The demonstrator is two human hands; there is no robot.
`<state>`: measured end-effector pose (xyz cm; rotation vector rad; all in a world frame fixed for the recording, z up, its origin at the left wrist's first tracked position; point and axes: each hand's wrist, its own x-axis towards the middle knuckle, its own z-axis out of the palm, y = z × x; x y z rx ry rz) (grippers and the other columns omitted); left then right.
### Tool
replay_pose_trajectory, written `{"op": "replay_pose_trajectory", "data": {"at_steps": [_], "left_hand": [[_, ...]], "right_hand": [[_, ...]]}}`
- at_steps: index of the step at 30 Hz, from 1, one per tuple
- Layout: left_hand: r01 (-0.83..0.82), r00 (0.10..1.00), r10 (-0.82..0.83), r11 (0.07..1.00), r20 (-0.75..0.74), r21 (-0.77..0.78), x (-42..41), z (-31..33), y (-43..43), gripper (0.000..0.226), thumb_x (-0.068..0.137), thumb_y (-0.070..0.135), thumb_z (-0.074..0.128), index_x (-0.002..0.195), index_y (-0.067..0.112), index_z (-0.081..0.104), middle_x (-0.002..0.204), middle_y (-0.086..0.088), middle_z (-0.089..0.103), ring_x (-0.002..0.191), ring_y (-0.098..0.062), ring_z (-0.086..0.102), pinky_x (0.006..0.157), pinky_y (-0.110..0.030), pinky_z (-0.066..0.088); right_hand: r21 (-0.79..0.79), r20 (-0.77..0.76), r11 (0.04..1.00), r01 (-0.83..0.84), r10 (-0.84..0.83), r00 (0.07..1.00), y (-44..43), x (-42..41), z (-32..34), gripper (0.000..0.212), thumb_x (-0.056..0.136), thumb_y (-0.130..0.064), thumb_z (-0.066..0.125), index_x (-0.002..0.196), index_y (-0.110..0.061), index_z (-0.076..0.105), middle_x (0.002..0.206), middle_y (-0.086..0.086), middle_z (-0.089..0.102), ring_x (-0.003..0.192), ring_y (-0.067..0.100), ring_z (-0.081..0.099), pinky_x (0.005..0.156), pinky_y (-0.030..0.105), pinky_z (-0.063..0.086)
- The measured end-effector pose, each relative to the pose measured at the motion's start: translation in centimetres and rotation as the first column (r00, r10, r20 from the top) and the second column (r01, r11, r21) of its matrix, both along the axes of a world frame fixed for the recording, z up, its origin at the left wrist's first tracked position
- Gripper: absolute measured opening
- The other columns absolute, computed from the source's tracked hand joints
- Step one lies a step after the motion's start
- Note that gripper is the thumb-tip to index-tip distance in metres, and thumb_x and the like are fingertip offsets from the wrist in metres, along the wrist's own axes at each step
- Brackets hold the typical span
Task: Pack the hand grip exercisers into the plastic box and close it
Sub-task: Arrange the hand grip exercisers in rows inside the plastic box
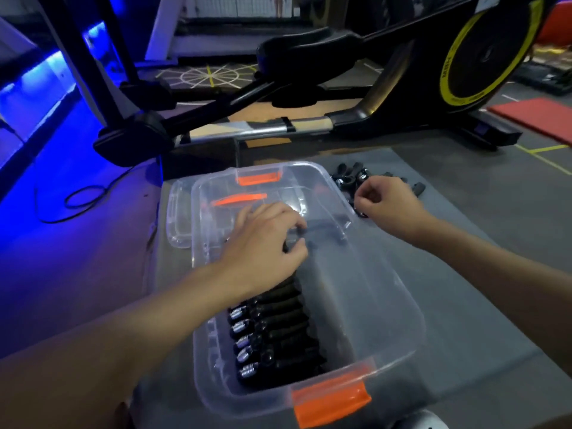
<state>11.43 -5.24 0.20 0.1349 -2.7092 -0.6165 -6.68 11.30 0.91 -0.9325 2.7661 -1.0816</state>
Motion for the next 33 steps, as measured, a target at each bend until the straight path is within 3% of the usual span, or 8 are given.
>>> {"op": "replay_pose_trajectory", "data": {"at_steps": [7, 11, 15, 19, 24, 26, 29, 33], "left_hand": [[0.099, 0.988, -0.104, 0.994, 0.116, 0.046, -8.9, 0.4, 3.9, 0.044, 0.091, 0.047, 0.055, 0.129, 0.024, 0.05, 0.133, 0.009, 0.046, 0.126, -0.012, 0.04, 0.109, -0.033, 0.029], [0.073, 0.979, -0.074, 0.997, 0.189, 0.015, -11.1, -1.6, 4.2, 0.057, 0.087, 0.062, 0.053, 0.132, 0.028, 0.046, 0.135, 0.012, 0.04, 0.128, -0.01, 0.038, 0.109, -0.033, 0.032], [0.049, 0.985, -0.042, 0.998, 0.168, -0.039, -11.4, -2.6, 4.0, 0.066, 0.079, 0.071, 0.051, 0.132, 0.032, 0.044, 0.134, 0.018, 0.033, 0.129, -0.008, 0.034, 0.108, -0.03, 0.031], [0.069, 0.983, -0.064, 0.997, 0.174, -0.023, -11.4, -2.6, 4.0, 0.071, 0.078, 0.072, 0.047, 0.136, 0.033, 0.039, 0.135, 0.022, 0.028, 0.14, 0.0, 0.016, 0.108, -0.021, 0.019], [0.066, 0.975, -0.069, 0.998, 0.21, 0.02, -11.6, -2.1, 4.1, 0.074, 0.076, 0.072, 0.048, 0.138, 0.034, 0.037, 0.13, 0.028, 0.025, 0.14, 0.007, 0.008, 0.111, -0.024, 0.019], [0.067, 0.971, -0.072, 0.997, 0.228, 0.028, -11.5, -2.1, 4.1, 0.075, 0.075, 0.073, 0.047, 0.139, 0.035, 0.035, 0.13, 0.029, 0.025, 0.14, 0.008, 0.008, 0.112, -0.026, 0.02], [0.069, 0.97, -0.074, 0.997, 0.23, 0.029, -11.5, -2.0, 4.1, 0.075, 0.076, 0.073, 0.046, 0.14, 0.036, 0.035, 0.13, 0.03, 0.024, 0.14, 0.01, 0.006, 0.111, -0.024, 0.019], [0.073, 0.968, -0.077, 0.997, 0.237, 0.024, -11.3, -1.9, 4.1, 0.071, 0.077, 0.072, 0.046, 0.138, 0.037, 0.036, 0.132, 0.028, 0.025, 0.142, 0.007, 0.006, 0.113, -0.027, 0.02]], "right_hand": [[0.136, 0.178, 0.979, 0.151, -0.174, 0.969, 1.8, -7.5, -6.8, 0.007, 0.083, -0.012, 0.064, 0.076, -0.015, 0.063, 0.075, 0.007, 0.063, 0.073, 0.021, 0.057, 0.063, 0.026, 0.042], [0.171, 0.292, 0.974, 0.148, -0.194, 0.937, 0.8, -10.0, -12.4, 0.019, 0.08, -0.015, 0.069, 0.065, -0.016, 0.058, 0.062, 0.002, 0.057, 0.069, 0.019, 0.056, 0.052, 0.023, 0.037], [0.256, 0.349, 0.958, 0.131, -0.218, 0.911, -0.5, -10.9, -16.9, 0.029, 0.073, -0.039, 0.074, 0.063, -0.016, 0.061, 0.068, 0.004, 0.065, 0.079, 0.025, 0.066, 0.067, 0.029, 0.044], [0.334, 0.229, 0.925, 0.184, -0.269, 0.936, -1.3, -10.4, -19.4, 0.039, 0.067, -0.057, 0.07, 0.063, -0.021, 0.056, 0.088, 0.0, 0.066, 0.099, 0.023, 0.055, 0.09, 0.039, 0.041], [0.364, 0.102, 0.914, 0.181, -0.233, 0.967, -1.6, -11.0, -20.2, 0.021, 0.074, -0.044, 0.064, 0.073, -0.026, 0.053, 0.105, 0.003, 0.059, 0.11, 0.026, 0.048, 0.093, 0.04, 0.034], [0.302, 0.048, 0.911, 0.281, -0.309, 0.95, -0.2, -12.1, -20.1, 0.016, 0.077, -0.037, 0.061, 0.085, -0.022, 0.061, 0.105, 0.005, 0.059, 0.109, 0.029, 0.051, 0.09, 0.04, 0.035], [0.219, 0.038, 0.836, 0.503, -0.523, 0.852, 2.9, -13.5, -20.2, 0.031, 0.086, -0.038, 0.057, 0.108, -0.017, 0.059, 0.115, 0.01, 0.057, 0.113, 0.034, 0.05, 0.093, 0.044, 0.036], [0.325, 0.126, 0.851, 0.413, -0.471, 0.873, 3.3, -12.8, -20.7, 0.043, 0.076, -0.068, 0.057, 0.077, -0.024, 0.06, 0.102, 0.004, 0.06, 0.111, 0.029, 0.048, 0.093, 0.043, 0.035]]}}
